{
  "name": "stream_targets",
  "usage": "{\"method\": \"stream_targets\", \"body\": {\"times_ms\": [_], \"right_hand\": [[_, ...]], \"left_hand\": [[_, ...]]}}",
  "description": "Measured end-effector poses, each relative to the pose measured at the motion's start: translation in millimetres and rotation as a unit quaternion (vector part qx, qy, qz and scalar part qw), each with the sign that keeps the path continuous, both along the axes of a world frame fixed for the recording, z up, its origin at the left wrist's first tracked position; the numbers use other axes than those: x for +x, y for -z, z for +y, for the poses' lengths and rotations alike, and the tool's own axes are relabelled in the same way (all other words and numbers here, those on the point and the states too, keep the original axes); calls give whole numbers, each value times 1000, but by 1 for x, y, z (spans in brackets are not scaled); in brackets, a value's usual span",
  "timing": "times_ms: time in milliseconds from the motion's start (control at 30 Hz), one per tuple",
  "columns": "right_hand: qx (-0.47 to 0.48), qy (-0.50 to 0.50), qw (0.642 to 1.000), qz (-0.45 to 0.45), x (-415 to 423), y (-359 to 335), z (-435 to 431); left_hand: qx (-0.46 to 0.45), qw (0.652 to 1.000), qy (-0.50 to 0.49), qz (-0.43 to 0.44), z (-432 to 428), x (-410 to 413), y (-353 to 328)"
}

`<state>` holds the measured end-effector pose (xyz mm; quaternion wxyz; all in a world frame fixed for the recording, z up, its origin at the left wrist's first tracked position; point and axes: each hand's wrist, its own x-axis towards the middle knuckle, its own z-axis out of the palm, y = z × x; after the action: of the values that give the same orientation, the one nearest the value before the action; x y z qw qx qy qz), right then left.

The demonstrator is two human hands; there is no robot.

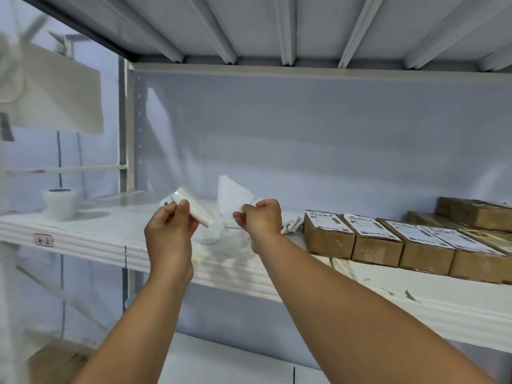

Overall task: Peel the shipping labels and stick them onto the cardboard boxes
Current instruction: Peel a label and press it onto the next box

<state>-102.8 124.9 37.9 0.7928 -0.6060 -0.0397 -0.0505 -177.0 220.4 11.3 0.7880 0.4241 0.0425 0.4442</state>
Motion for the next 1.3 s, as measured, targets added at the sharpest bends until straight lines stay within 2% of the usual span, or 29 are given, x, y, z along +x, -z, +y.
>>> {"method": "stream_targets", "body": {"times_ms": [67, 200, 267, 333, 433, 467, 533, 633, 733, 933, 1033, 1100, 1167, 1233, 1300], "right_hand": [[1, -39, 999, -10, 6, 4, 7], [-164, -26, 981, -96, 1, 12, 8], [-235, -18, 954, -184, -6, 16, 4], [-304, -55, 916, -257, -12, 21, -2], [-417, -138, 839, -321, -19, 25, -16], [-424, -155, 830, -328, -21, 26, -20], [-394, -131, 846, -334, -25, 28, -30], [-337, -24, 883, -326, -28, 23, -50], [-299, 28, 904, -304, -31, 13, -80], [-239, 50, 936, -253, -43, -7, -144], [-207, 59, 949, -230, -49, -15, -178], [-177, 66, 958, -217, -53, -19, -202], [-142, 72, 969, -189, -55, -22, -222], [-103, 59, 979, -164, -59, -24, -241], [-77, 42, 984, -153, -63, -27, -258]], "left_hand": [[19, 1000, 6, 9, 1, 1, 3], [25, 999, 17, 27, 2, 4, 8], [6, 999, 40, 29, 0, 6, 9], [-21, 998, 54, 28, -5, 6, 7], [-42, 997, 66, 28, -19, 5, -1], [-45, 996, 70, 29, -24, 5, -4], [-34, 995, 84, 41, -36, 3, -9], [19, 989, 128, 70, -56, -2, -14], [77, 982, 149, 88, -81, -10, -24], [169, 949, 256, 76, -138, -26, -36], [254, 924, 280, 56, -164, -26, -34], [340, 911, 223, 70, -182, -23, -32], [440, 887, 89, 105, -196, -18, -30], [501, 858, -10, 113, -210, -17, -32], [525, 846, -12, 93, -222, -16, -35]]}}
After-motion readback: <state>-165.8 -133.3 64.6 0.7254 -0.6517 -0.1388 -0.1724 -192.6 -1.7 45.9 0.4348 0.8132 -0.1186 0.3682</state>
